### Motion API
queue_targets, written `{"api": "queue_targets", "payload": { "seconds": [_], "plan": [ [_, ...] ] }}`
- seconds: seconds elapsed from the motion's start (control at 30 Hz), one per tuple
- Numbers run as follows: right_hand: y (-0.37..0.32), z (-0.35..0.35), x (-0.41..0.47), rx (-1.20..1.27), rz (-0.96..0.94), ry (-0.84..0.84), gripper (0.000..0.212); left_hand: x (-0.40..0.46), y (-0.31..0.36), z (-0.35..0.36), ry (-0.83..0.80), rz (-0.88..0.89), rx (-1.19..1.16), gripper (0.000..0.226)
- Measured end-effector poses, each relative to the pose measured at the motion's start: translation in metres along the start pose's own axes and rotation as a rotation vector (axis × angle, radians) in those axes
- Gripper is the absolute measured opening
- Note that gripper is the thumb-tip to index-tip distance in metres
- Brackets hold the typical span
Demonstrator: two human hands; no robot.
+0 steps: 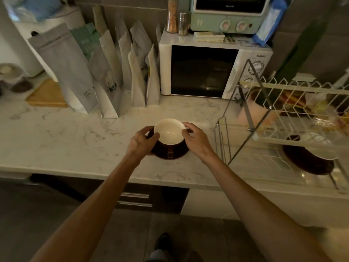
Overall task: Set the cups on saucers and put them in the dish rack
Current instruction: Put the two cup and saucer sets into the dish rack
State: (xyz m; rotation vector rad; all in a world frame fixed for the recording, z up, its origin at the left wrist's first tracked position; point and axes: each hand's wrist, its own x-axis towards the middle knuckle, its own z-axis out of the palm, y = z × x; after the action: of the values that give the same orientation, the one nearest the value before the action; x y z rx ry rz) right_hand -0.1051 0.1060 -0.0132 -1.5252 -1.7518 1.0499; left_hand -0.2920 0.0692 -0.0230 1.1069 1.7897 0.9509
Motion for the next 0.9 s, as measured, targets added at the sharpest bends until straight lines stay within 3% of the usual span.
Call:
{"api": "queue_targets", "payload": {
  "seconds": [0.33,0.9],
  "plan": [
    [0.006,-0.024,-0.080,0.021,-0.065,-0.051,0.037,-0.094,-0.004,0.011,0.042,0.026,-0.006,0.041],
    [0.060,-0.113,-0.196,-0.022,-0.098,-0.055,0.038,-0.219,0.008,0.097,-0.062,-0.013,-0.079,0.039]
  ]
}}
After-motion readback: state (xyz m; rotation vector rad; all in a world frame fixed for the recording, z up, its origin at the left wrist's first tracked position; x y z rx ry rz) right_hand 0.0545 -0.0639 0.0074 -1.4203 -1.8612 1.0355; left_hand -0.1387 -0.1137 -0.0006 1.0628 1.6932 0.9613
